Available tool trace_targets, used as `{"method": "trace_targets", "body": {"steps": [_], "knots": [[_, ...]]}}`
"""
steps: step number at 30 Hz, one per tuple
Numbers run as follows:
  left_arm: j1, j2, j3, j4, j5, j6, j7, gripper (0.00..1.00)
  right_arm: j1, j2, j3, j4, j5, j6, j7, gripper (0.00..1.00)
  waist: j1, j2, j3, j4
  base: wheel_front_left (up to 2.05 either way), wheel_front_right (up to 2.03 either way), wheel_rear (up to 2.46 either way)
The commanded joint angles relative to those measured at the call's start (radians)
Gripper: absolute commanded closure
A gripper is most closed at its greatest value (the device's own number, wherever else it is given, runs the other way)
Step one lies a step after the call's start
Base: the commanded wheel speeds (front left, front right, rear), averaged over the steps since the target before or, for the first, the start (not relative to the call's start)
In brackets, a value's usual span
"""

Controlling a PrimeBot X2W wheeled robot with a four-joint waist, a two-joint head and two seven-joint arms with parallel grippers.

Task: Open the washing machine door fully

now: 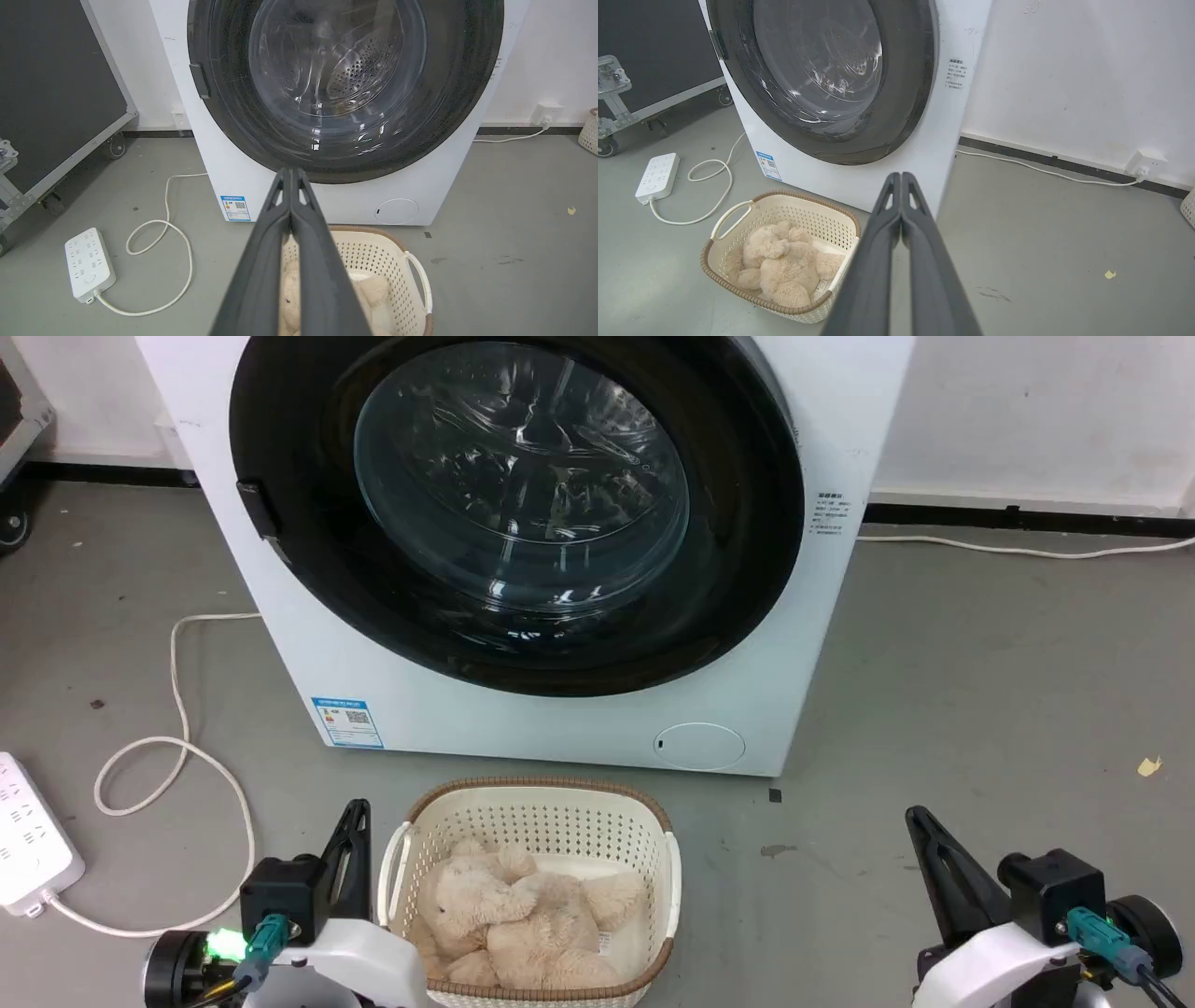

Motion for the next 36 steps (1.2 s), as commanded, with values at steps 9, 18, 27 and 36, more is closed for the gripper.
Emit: {"method": "trace_targets", "body": {"steps": [9,18,27,36], "knots": [[0.001,0.000,0.001,-0.004,0.003,0.003,0.000,1.00,-0.013,0.005,0.000,-0.005,-0.005,-0.002,0.000,1.00,0.0000,0.0000,0.000,0.000,0.00,0.00,0.00],[0.001,0.000,0.001,-0.004,0.003,0.003,0.000,1.00,-0.013,0.005,0.000,-0.005,-0.005,-0.002,0.000,1.00,0.0000,0.0000,0.000,0.000,0.00,0.00,0.00],[0.001,0.000,0.001,-0.004,0.003,0.003,0.000,1.00,-0.013,0.005,0.000,-0.005,-0.005,-0.002,0.000,1.00,0.0000,0.0000,0.000,0.000,0.00,0.00,0.00],[0.000,0.000,0.000,0.000,0.000,0.000,0.000,0.00,0.000,0.000,0.000,0.000,0.001,0.000,0.000,0.00,0.0000,0.0000,0.000,0.000,0.00,0.00,0.00]]}}
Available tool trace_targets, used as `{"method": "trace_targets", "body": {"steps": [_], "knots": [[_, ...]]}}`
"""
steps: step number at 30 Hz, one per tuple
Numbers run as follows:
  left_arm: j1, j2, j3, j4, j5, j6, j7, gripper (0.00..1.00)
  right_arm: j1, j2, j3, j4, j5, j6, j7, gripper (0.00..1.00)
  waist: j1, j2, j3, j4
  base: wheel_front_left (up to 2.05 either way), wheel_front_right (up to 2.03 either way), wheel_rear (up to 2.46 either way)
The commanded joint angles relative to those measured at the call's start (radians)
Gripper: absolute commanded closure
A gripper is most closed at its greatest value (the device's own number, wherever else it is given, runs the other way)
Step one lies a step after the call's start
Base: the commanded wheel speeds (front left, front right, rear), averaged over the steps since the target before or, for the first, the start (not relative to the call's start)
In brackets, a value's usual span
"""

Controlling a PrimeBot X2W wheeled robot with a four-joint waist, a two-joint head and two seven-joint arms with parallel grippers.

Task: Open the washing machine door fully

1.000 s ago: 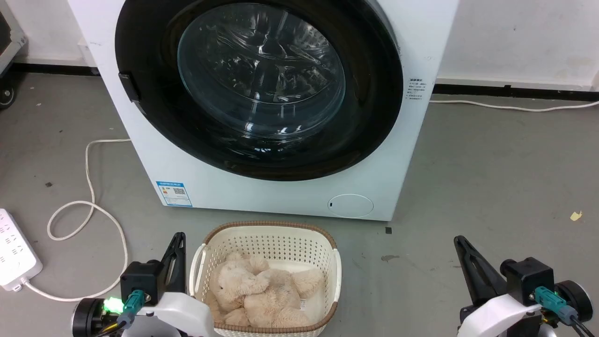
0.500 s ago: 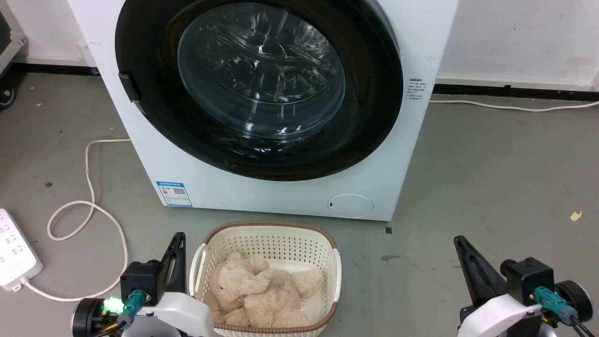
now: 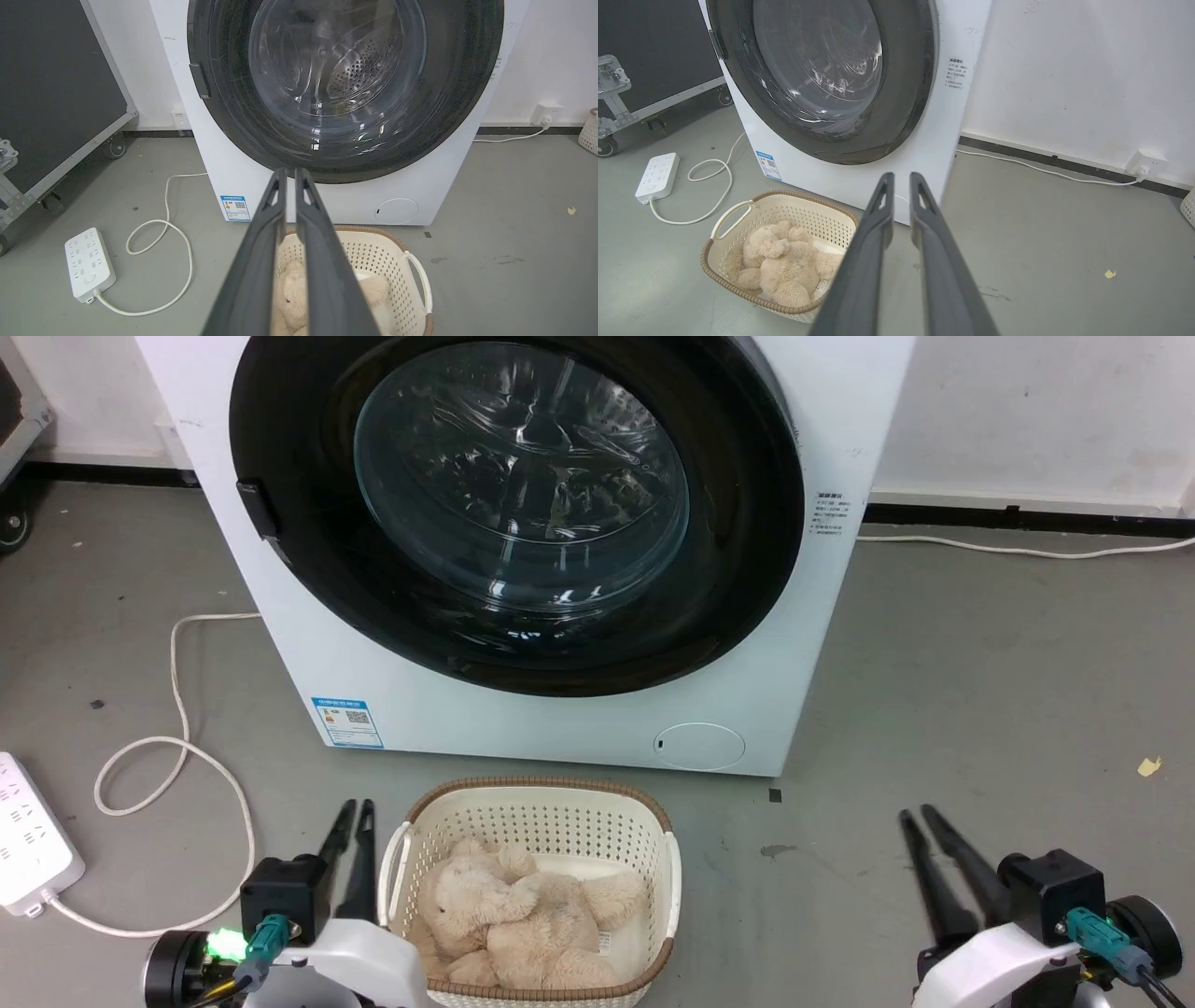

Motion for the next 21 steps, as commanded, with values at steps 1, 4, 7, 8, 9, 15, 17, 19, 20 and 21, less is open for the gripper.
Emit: {"method": "trace_targets", "body": {"steps": [1,4,7,8,9,15,17,19,20,21], "knots": [[0.000,0.000,-0.001,0.000,0.000,0.000,0.000,0.00,0.000,0.000,0.000,0.000,0.000,0.000,0.000,0.00,0.0000,0.0000,0.000,0.000,0.00,0.00,0.00],[0.000,0.000,-0.002,0.000,0.000,0.001,-0.003,0.00,0.000,0.000,0.000,0.000,0.003,0.000,-0.002,0.00,0.0000,0.0000,0.000,0.000,0.00,0.00,0.00],[0.001,0.000,-0.007,0.000,-0.001,0.004,-0.009,0.00,0.001,0.000,0.000,-0.002,0.007,0.000,-0.009,0.00,0.0000,0.0000,0.001,0.000,0.00,0.00,0.00],[0.001,0.000,-0.008,0.000,-0.001,0.005,-0.011,0.00,0.001,0.000,0.000,-0.002,0.008,0.000,-0.011,0.00,0.0000,0.0000,0.001,0.000,0.00,0.00,0.00],[0.001,0.000,-0.010,-0.001,-0.002,0.006,-0.013,0.00,0.001,0.000,-0.001,-0.002,0.008,0.000,-0.013,0.00,0.0000,0.0000,0.002,0.000,0.00,0.00,0.00],[0.001,0.000,-0.020,-0.004,-0.003,0.012,-0.025,0.00,-0.003,0.000,-0.003,-0.008,0.012,0.000,-0.025,0.00,0.0000,0.0000,0.009,0.001,0.00,0.00,0.00],[-0.001,0.000,-0.024,-0.006,-0.003,0.013,-0.030,0.00,-0.005,0.000,-0.003,-0.010,0.012,0.000,-0.030,0.00,0.0000,0.0000,0.014,0.001,0.00,0.00,0.00],[-0.003,0.000,-0.027,-0.008,-0.004,0.016,-0.034,0.00,-0.009,-0.003,-0.003,-0.013,0.012,0.000,-0.034,0.00,0.0000,0.0000,0.020,0.002,0.00,0.00,0.00],[-0.004,0.000,-0.029,-0.010,-0.004,0.017,-0.036,0.00,-0.011,-0.004,-0.003,-0.015,0.011,0.000,-0.035,0.00,0.0000,0.0000,0.023,0.003,0.00,0.00,0.00],[-0.005,0.000,-0.031,-0.012,-0.005,0.019,-0.038,0.00,-0.015,-0.006,-0.003,-0.017,0.013,0.000,-0.036,0.00,0.0000,0.0000,0.028,0.004,0.00,0.00,0.00]]}}
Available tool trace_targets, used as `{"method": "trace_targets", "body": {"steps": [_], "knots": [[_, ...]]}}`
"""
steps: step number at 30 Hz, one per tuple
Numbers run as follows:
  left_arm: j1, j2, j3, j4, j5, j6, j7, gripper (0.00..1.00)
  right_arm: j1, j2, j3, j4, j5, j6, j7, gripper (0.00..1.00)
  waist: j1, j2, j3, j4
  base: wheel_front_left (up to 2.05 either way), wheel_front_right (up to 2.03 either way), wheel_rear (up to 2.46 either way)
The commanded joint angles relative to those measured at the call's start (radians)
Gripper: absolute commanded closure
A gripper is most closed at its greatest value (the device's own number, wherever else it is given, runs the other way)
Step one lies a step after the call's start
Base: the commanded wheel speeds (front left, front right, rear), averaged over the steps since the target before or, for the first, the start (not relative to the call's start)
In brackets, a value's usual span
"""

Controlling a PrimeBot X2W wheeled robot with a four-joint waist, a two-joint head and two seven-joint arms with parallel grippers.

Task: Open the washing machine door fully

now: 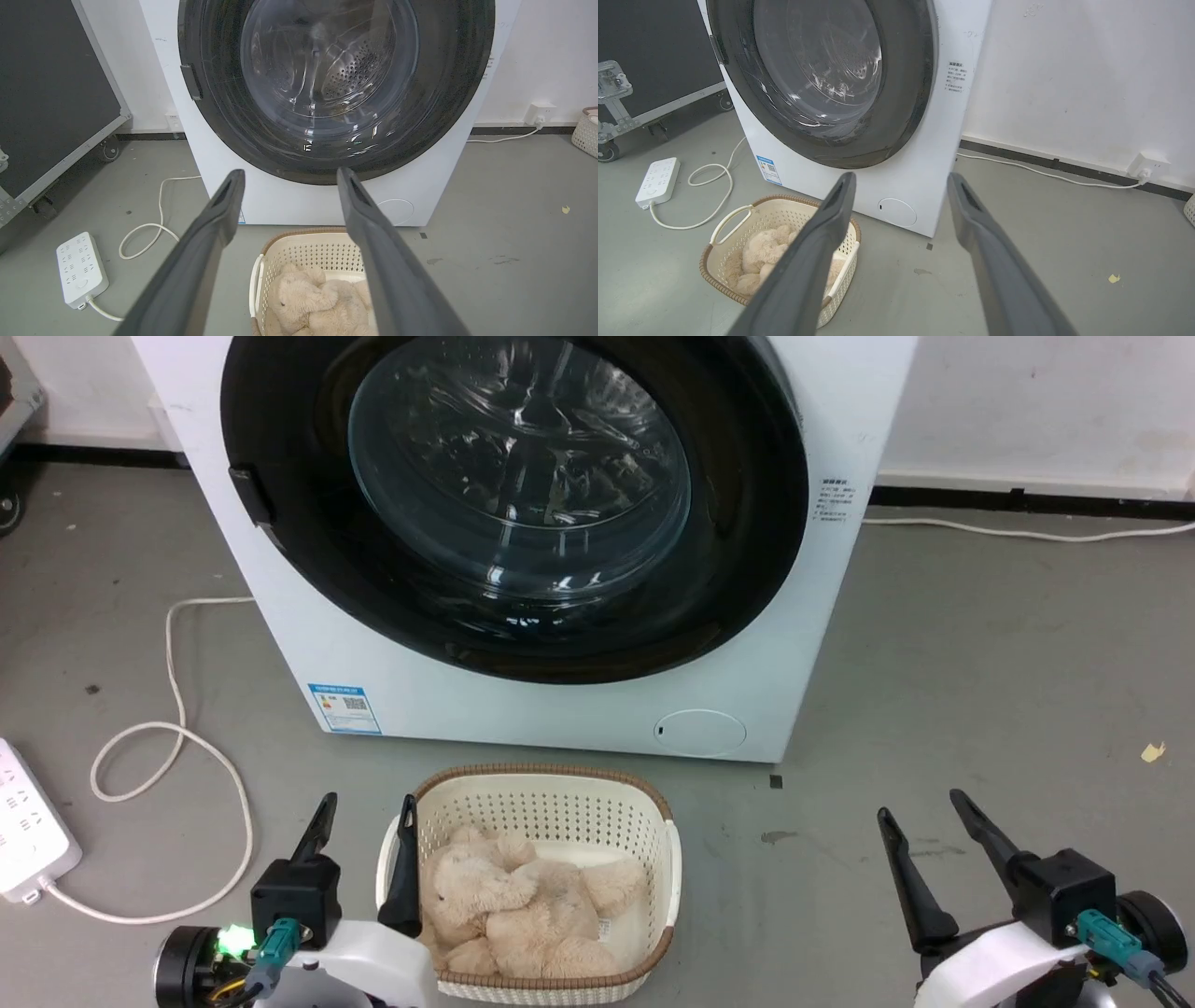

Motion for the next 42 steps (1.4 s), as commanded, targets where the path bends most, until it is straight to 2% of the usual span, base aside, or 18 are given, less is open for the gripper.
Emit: {"method": "trace_targets", "body": {"steps": [1,15,16,17,29,42], "knots": [[-0.007,0.000,-0.008,-0.008,-0.005,0.008,-0.012,0.00,-0.017,-0.006,-0.002,-0.009,0.011,0.000,-0.008,0.00,0.0000,0.0000,0.008,0.001,0.00,0.00,0.00],[-0.047,0.000,-0.043,-0.034,-0.006,0.033,-0.041,0.00,-0.121,-0.075,0.013,-0.037,0.048,0.000,0.000,0.00,0.0000,0.0000,0.095,0.014,0.00,0.00,0.00],[-0.050,0.000,-0.045,-0.035,-0.007,0.035,-0.043,0.00,-0.132,-0.080,0.014,-0.036,0.055,0.000,0.002,0.64,0.0000,0.0000,0.100,0.016,0.00,0.00,0.00],[-0.053,0.000,-0.048,-0.036,-0.007,0.036,-0.045,0.00,-0.143,-0.085,0.015,-0.035,0.063,0.000,0.005,1.00,0.0000,0.0000,0.105,0.017,0.00,0.00,0.00],[-0.090,0.000,-0.071,-0.049,-0.010,0.054,-0.070,0.00,-0.328,-0.112,-0.016,-0.002,0.190,-0.001,0.054,1.00,0.0000,0.0000,0.163,0.041,0.00,0.00,0.00],[-0.112,0.000,-0.097,-0.067,-0.021,0.081,-0.097,0.00,-0.578,-0.084,-0.103,0.160,0.353,-0.001,0.139,1.00,0.0000,0.0000,0.226,0.064,0.00,0.00,0.00]]}}
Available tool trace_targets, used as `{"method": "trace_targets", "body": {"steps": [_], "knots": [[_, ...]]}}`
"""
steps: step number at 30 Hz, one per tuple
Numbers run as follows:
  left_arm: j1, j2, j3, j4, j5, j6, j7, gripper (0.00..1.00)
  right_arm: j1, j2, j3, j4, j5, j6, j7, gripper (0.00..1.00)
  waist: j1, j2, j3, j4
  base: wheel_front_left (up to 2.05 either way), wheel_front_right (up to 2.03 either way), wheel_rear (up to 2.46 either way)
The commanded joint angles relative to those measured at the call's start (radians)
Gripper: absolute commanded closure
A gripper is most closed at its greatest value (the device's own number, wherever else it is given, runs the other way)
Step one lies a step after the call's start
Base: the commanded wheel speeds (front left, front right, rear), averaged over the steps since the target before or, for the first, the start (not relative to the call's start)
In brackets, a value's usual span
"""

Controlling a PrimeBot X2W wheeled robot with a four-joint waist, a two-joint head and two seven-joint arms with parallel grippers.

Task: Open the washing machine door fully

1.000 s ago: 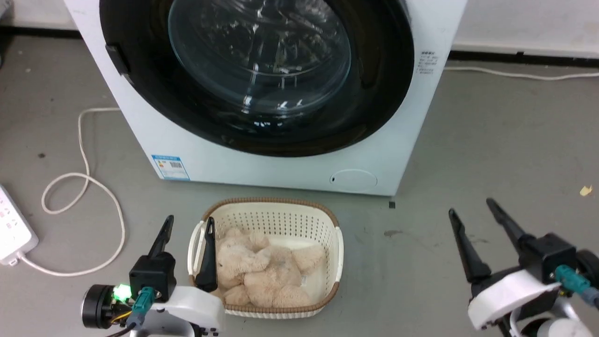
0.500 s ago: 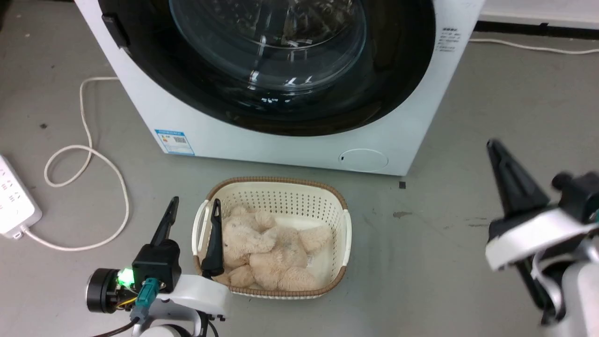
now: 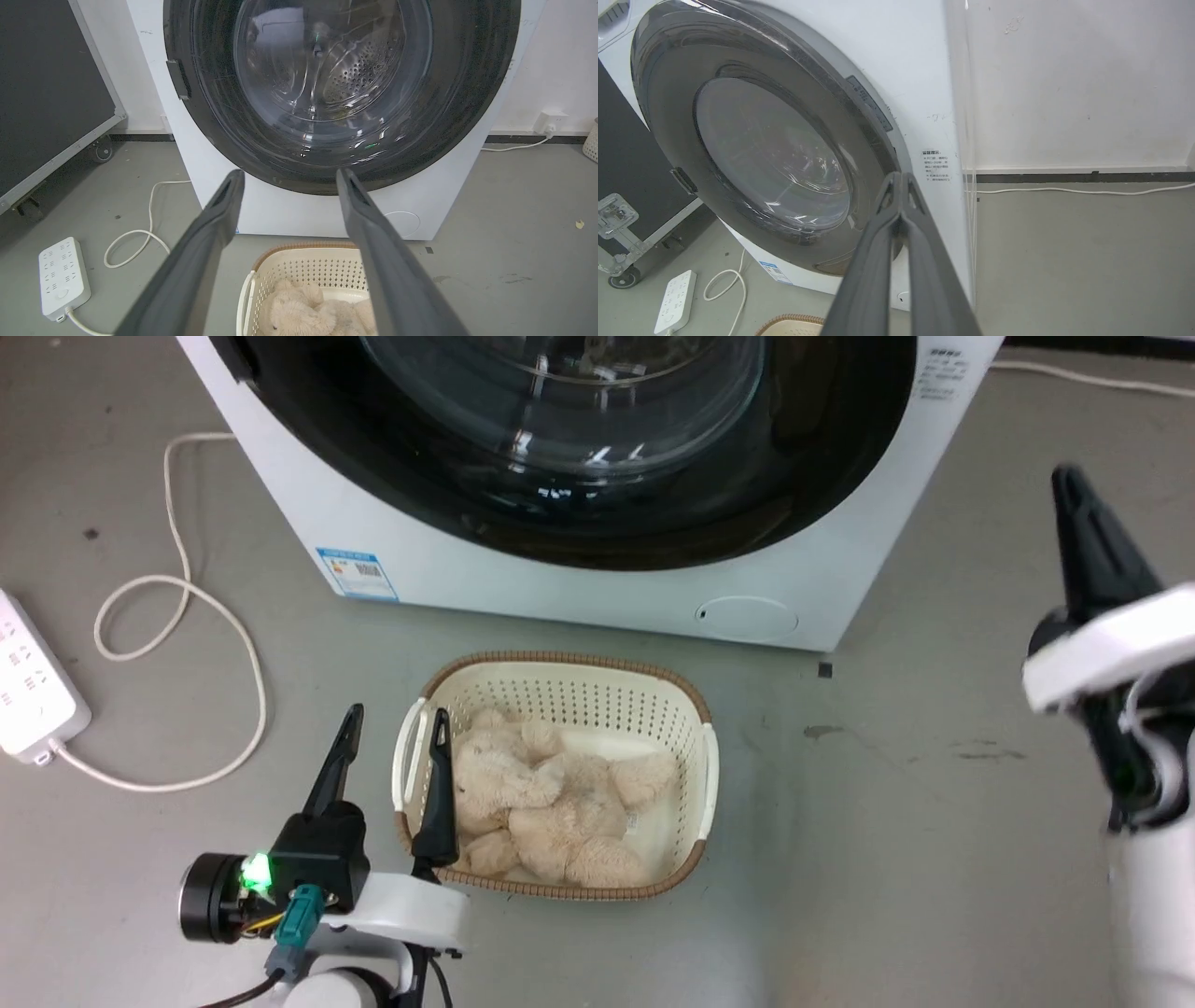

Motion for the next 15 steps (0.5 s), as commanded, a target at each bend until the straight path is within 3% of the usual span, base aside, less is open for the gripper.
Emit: {"method": "trace_targets", "body": {"steps": [1,15], "knots": [[-0.025,0.000,-0.006,-0.007,-0.005,0.011,-0.012,0.00,-0.058,0.005,-0.019,0.034,0.041,0.000,0.016,1.00,0.0000,0.0000,0.014,0.007,0.00,0.00,0.00],[-0.048,0.000,-0.038,-0.027,-0.021,0.046,-0.039,0.00,-0.298,0.024,-0.117,0.219,0.258,0.000,0.163,1.00,0.0000,0.0000,0.083,0.044,0.00,0.00,0.00]]}}
